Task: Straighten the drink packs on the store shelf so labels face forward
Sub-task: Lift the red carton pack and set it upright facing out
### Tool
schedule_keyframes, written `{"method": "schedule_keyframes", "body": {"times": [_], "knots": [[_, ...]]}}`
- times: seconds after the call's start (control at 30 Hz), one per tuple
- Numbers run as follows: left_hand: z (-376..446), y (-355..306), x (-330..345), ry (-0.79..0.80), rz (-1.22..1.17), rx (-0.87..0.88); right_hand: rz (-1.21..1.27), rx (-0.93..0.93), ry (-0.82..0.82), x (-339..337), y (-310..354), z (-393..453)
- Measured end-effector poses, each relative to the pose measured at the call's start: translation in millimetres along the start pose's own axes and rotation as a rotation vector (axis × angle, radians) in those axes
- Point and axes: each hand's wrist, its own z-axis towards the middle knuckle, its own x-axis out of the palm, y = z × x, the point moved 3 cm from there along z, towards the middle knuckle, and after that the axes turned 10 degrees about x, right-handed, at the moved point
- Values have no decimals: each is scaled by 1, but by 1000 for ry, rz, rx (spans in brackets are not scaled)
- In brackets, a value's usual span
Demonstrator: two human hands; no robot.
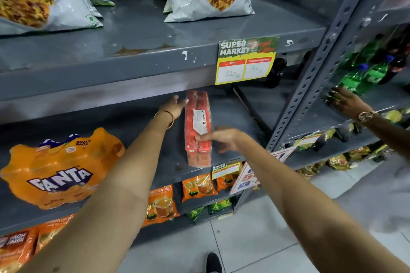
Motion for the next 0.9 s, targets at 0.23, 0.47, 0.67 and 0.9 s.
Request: {"method": "schedule_keyframes", "body": {"times": [0.23,0.47,0.67,0.9], "knots": [[30,-18,26,348,681,272,-14,-38,6,-4,-7,4],[28,-4,17,213,773,355,-145,18,95,-26,1,3],[9,20,-3,139,777,363,-154,77,-23,-57,5,6],[-14,37,-8,27,755,301,-34,167,-193,-69,10,9]]}}
